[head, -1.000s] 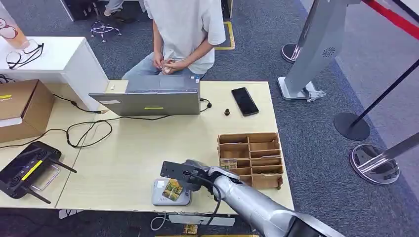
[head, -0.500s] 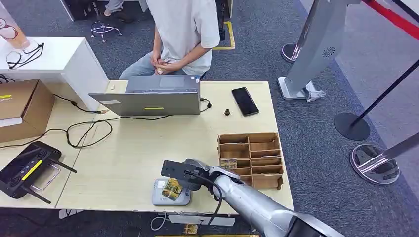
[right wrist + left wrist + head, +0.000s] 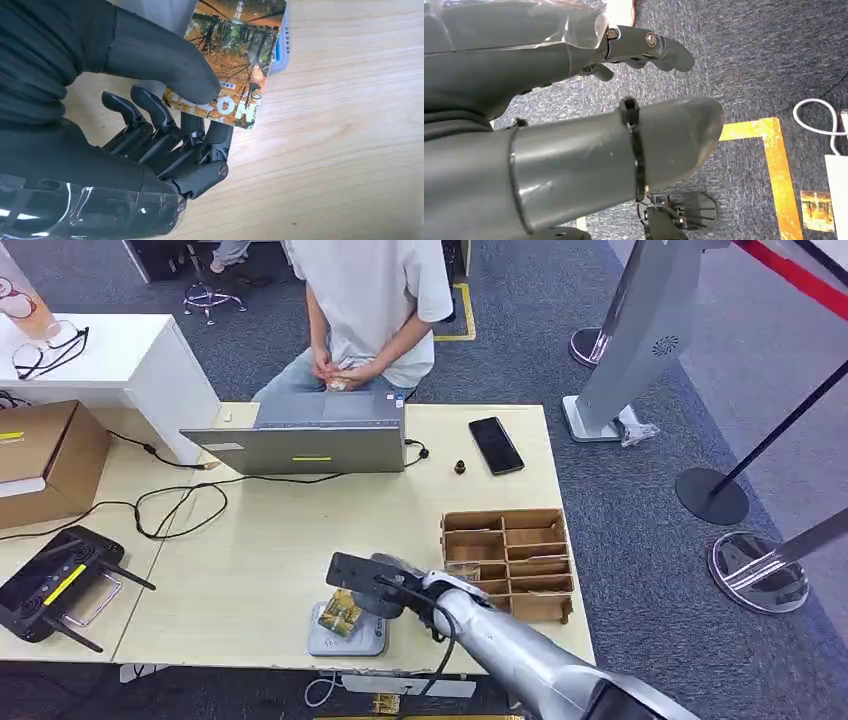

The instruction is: Pass the card to the sensor for recognition and then transmit it.

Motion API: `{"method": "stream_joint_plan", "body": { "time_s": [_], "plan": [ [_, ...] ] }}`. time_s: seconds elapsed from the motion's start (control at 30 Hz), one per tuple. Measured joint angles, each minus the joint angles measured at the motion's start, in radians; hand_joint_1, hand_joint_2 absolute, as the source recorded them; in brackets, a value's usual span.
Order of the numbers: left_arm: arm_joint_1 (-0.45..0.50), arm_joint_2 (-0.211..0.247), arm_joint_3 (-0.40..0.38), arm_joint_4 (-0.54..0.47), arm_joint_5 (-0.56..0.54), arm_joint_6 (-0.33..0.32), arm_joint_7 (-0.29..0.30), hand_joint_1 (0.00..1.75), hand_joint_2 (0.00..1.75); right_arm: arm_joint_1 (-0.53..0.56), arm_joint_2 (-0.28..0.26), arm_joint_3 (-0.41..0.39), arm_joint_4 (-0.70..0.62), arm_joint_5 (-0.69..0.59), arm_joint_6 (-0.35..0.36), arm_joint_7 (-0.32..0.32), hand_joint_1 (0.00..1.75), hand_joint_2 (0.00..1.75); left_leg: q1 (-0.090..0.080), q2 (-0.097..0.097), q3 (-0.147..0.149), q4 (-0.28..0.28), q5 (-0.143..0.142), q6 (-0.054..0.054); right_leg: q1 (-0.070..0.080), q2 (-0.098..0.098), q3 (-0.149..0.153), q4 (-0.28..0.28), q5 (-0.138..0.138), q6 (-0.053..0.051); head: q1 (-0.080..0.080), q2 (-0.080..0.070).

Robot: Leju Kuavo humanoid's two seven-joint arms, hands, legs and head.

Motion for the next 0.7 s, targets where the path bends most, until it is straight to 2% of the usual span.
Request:
{"method": "stream_joint_plan", "body": {
  "time_s": [0.37, 0.7],
  "plan": [
    [0.0, 0.0, 0.0, 0.0, 0.005, 0.002, 0.0, 0.0, 0.0, 0.006, -0.025, -0.037, -0.091, -0.032, 0.032, -0.019, 1.75, 1.75, 0.0, 0.0, 0.0, 0.0, 0.0, 0.0, 0.0, 0.0, 0.0, 0.0, 0.0, 0.0, 0.0, 0.0],
    [0.002, 0.002, 0.0, 0.0, 0.009, 0.003, -0.006, 0.0, 0.0, 0.012, -0.05, -0.068, -0.183, -0.073, 0.058, -0.061, 1.75, 1.75, 0.0, 0.0, 0.0, 0.001, 0.0, 0.0, 0.0, 0.0, 0.0, 0.0, 0.0, 0.0, 0.0, 0.0]
  ]
}}
